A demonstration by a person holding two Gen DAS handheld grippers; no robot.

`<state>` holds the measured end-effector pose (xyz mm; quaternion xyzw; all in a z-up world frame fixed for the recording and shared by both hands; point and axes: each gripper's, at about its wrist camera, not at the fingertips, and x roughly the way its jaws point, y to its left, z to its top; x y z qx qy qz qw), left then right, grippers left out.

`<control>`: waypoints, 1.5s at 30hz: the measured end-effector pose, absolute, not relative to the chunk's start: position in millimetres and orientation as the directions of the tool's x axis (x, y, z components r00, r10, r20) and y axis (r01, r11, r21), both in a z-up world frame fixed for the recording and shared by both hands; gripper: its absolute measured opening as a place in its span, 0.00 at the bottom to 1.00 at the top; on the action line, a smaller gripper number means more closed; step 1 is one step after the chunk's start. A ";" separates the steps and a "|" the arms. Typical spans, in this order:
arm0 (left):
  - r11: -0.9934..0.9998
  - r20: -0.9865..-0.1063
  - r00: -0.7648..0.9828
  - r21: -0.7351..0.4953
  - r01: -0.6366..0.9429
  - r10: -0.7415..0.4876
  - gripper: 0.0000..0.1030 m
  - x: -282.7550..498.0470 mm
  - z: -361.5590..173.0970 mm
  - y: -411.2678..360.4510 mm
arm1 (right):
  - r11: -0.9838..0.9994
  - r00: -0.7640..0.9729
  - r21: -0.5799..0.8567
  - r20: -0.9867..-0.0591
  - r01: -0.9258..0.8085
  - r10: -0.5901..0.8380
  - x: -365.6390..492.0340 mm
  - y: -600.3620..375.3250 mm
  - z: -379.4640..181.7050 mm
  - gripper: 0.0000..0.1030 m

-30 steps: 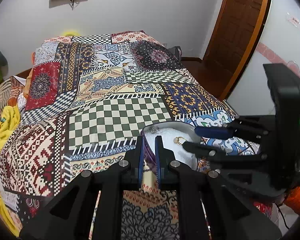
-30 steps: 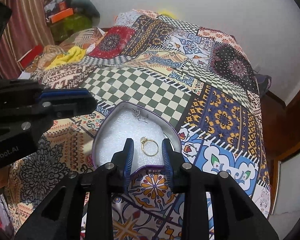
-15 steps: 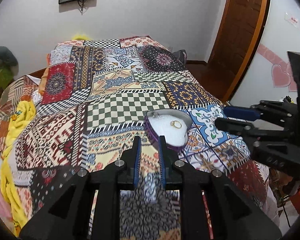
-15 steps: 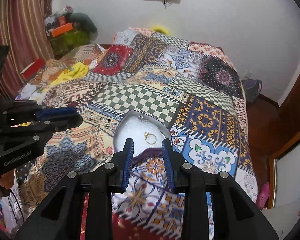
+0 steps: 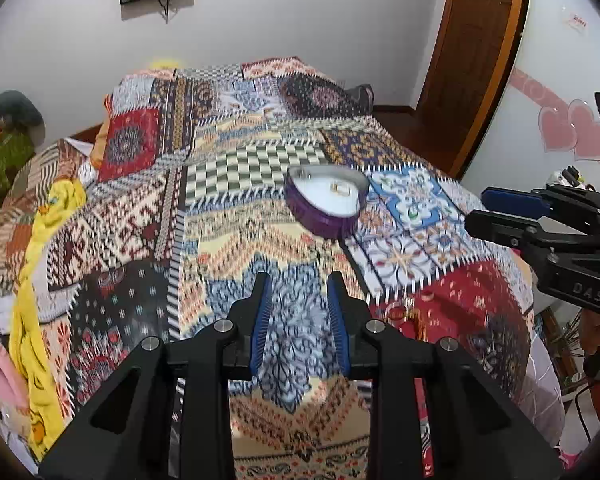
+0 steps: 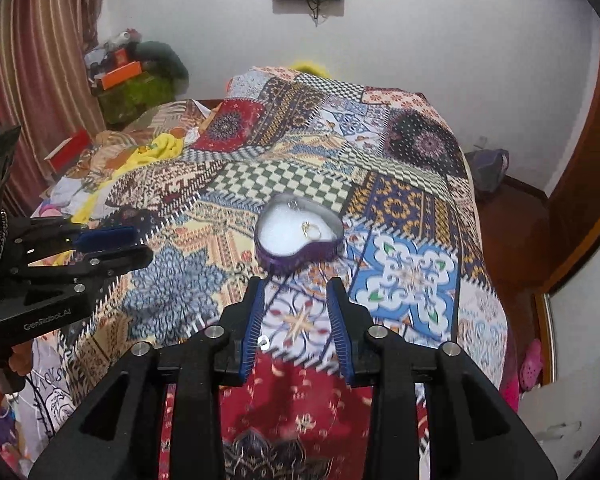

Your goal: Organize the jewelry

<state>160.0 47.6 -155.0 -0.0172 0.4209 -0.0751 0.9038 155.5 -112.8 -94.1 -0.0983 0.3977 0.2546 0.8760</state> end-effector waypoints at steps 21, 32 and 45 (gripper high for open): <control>0.965 -0.839 0.492 -0.139 0.223 -0.234 0.27 154.7 -223.7 7.9 | 0.882 0.463 0.102 -0.820 -0.459 0.336 132.1 -133.0 -143.2 0.39; 0.964 -0.827 0.496 -0.211 0.163 -0.265 0.09 156.2 -226.3 20.7 | 0.873 0.435 0.119 -0.830 -0.473 0.349 128.1 -130.2 -149.8 0.39; 0.952 -0.745 0.593 -0.263 0.158 -0.304 0.09 148.7 -182.4 28.9 | 0.869 0.427 0.119 -0.833 -0.480 0.350 134.4 -121.5 -152.1 0.39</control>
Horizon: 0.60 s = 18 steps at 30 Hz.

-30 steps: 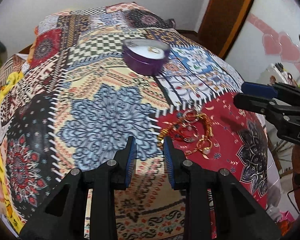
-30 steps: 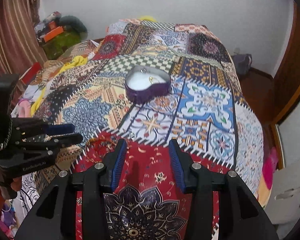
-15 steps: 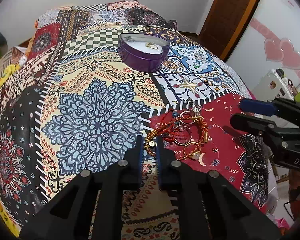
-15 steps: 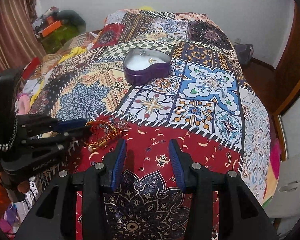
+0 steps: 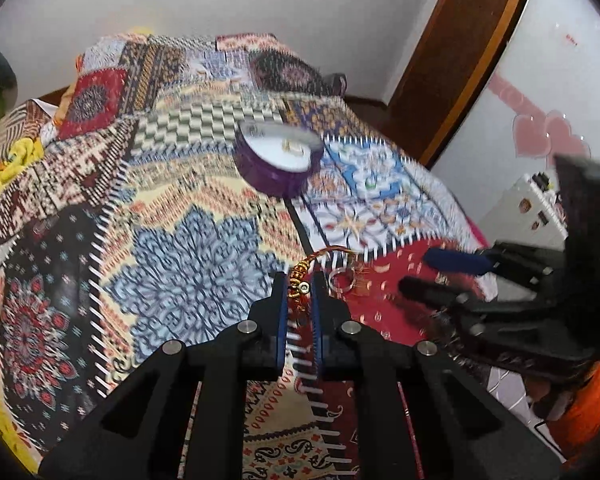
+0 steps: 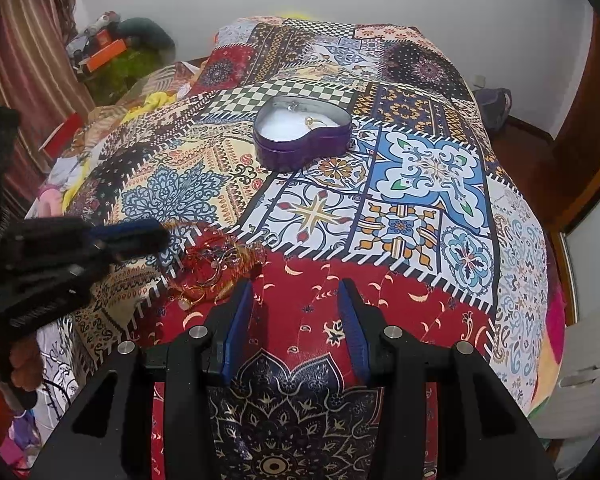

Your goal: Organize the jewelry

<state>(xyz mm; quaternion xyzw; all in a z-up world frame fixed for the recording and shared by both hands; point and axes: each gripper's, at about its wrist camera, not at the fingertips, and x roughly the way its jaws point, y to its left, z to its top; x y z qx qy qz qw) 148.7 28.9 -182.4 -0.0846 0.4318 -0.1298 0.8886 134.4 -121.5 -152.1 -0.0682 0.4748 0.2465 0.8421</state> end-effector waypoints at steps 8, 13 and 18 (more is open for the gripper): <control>0.968 -0.731 0.641 -0.237 0.086 -0.236 0.09 151.8 -178.4 56.3 | 0.859 0.403 0.143 -0.837 -0.491 0.370 143.6 -108.3 -157.5 0.39; 0.972 -0.774 0.596 -0.228 0.052 -0.213 0.09 155.1 -201.9 69.8 | 0.867 0.393 0.159 -0.843 -0.472 0.368 152.1 -101.0 -163.8 0.39; 0.974 -0.801 0.558 -0.217 0.065 -0.216 0.09 156.5 -216.8 71.1 | 0.868 0.395 0.153 -0.843 -0.473 0.364 154.4 -93.5 -167.9 0.38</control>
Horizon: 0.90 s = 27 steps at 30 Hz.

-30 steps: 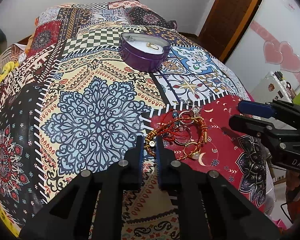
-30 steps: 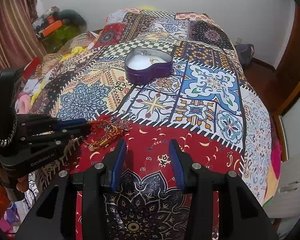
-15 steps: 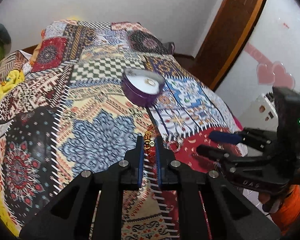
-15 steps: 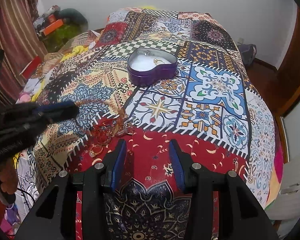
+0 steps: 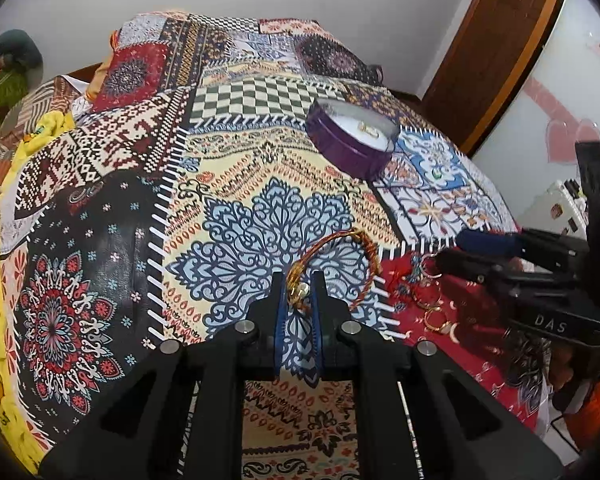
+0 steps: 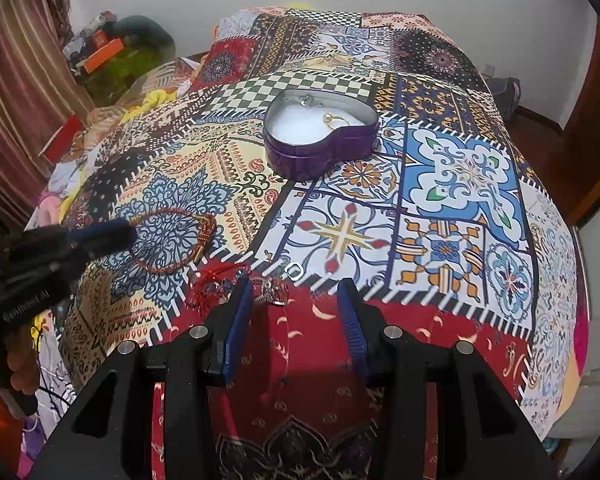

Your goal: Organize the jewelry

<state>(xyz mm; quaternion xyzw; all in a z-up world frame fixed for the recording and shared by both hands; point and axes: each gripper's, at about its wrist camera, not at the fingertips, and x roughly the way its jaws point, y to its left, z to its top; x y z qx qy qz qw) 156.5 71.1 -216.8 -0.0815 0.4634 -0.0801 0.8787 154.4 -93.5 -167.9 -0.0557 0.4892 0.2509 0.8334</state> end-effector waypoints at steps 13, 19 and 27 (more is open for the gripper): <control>0.982 -0.826 0.533 -0.180 0.058 -0.183 0.28 156.1 -227.1 67.8 | 0.852 0.394 0.141 -0.841 -0.504 0.372 149.6 -88.8 -170.0 0.12; 0.971 -0.826 0.522 -0.236 0.019 -0.211 0.18 164.2 -235.0 76.3 | 0.859 0.403 0.150 -0.835 -0.490 0.376 149.0 -96.4 -168.1 0.12; 0.977 -0.825 0.532 -0.211 0.023 -0.191 0.09 164.7 -232.2 70.4 | 0.866 0.423 0.163 -0.820 -0.472 0.385 151.8 -105.5 -160.6 0.12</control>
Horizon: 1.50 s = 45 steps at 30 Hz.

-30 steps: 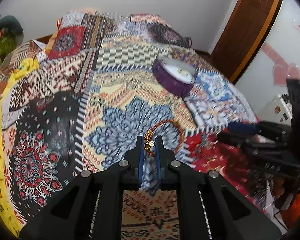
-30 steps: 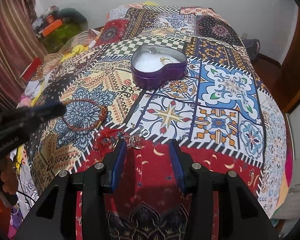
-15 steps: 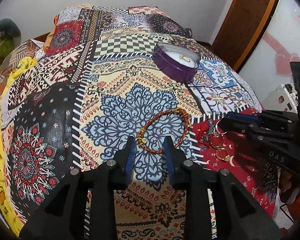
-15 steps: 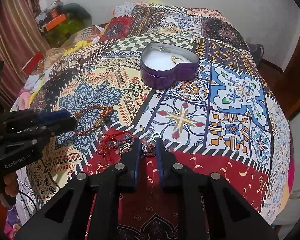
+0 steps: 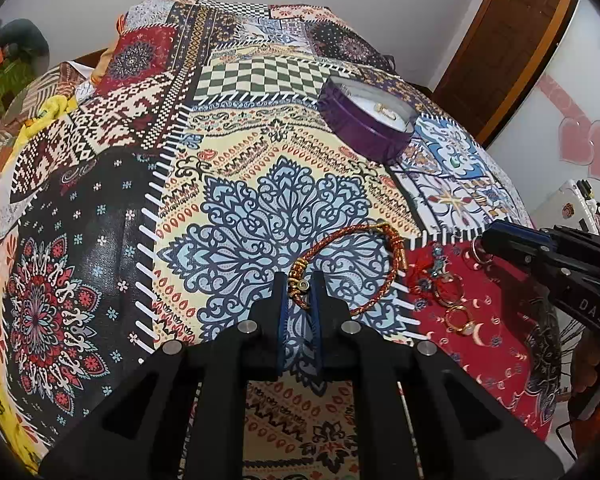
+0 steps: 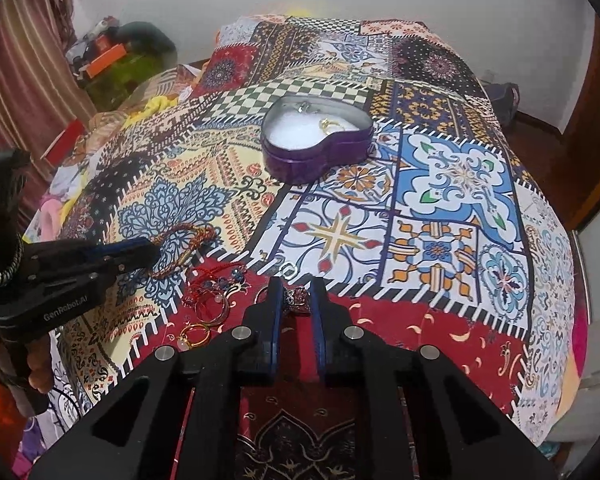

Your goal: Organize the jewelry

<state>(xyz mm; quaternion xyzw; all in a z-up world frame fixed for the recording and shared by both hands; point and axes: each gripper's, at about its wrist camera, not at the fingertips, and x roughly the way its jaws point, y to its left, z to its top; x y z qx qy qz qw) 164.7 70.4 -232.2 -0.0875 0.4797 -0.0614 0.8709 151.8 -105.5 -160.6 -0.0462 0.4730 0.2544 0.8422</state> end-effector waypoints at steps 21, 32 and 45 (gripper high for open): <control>0.979 -0.681 0.705 -0.175 0.106 -0.198 0.09 177.0 -145.5 48.9 | 0.882 0.537 0.160 -0.741 -0.444 0.404 171.3 -124.0 -119.2 0.12; 0.979 -0.636 0.745 -0.141 0.146 -0.202 0.09 200.6 -123.7 34.2 | 0.881 0.570 0.160 -0.709 -0.445 0.417 192.5 -125.2 -107.1 0.12; 0.975 -0.591 0.775 -0.116 0.190 -0.222 0.09 236.6 -106.4 23.7 | 0.878 0.590 0.153 -0.687 -0.454 0.425 222.7 -118.2 -100.5 0.12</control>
